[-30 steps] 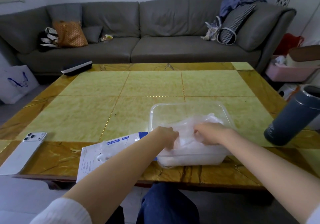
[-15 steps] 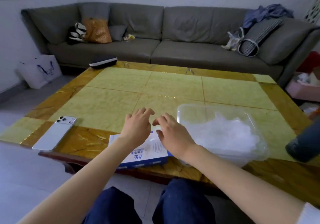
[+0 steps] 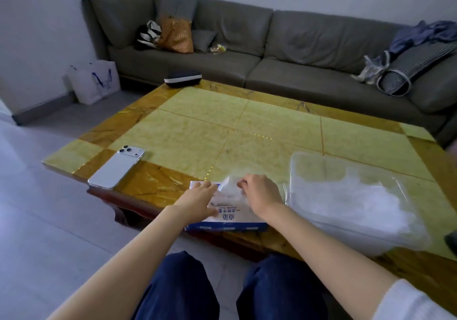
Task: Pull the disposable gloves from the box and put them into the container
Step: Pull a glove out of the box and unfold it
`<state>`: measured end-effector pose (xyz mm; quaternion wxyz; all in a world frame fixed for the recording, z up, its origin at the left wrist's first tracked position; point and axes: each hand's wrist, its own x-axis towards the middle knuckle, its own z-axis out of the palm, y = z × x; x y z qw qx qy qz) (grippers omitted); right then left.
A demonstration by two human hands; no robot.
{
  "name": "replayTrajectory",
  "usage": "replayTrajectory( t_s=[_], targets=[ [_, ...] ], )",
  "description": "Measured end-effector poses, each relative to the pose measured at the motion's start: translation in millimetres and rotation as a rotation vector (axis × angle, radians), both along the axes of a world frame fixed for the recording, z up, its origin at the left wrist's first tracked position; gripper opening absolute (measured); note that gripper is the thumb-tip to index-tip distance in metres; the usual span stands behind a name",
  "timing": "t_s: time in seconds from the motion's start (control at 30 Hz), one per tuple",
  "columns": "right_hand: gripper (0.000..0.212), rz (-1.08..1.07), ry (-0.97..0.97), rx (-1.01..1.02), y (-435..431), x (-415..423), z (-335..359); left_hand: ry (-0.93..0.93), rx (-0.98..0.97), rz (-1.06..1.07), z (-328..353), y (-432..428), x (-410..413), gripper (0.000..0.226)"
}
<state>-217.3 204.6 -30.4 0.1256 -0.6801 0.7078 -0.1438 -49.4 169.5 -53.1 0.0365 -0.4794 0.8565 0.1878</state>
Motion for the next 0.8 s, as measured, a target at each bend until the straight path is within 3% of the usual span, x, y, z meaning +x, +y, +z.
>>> replayTrajectory(
  t_s=[0.3,0.43,0.6,0.8],
  targets=[
    [0.028,-0.15,-0.145,-0.333,-6,-44,63,0.087,0.066,0.04,3,-1,1,0.068],
    [0.025,-0.134,-0.159,-0.273,2,-63,77,0.221,0.133,0.108,20,-5,-2,0.064],
    [0.017,-0.069,-0.214,-0.227,17,-76,78,0.535,-0.011,0.181,57,-6,-34,0.048],
    [0.012,0.072,-0.335,-0.204,31,-84,78,0.771,-0.102,0.132,88,-5,-64,0.045]
  ],
)
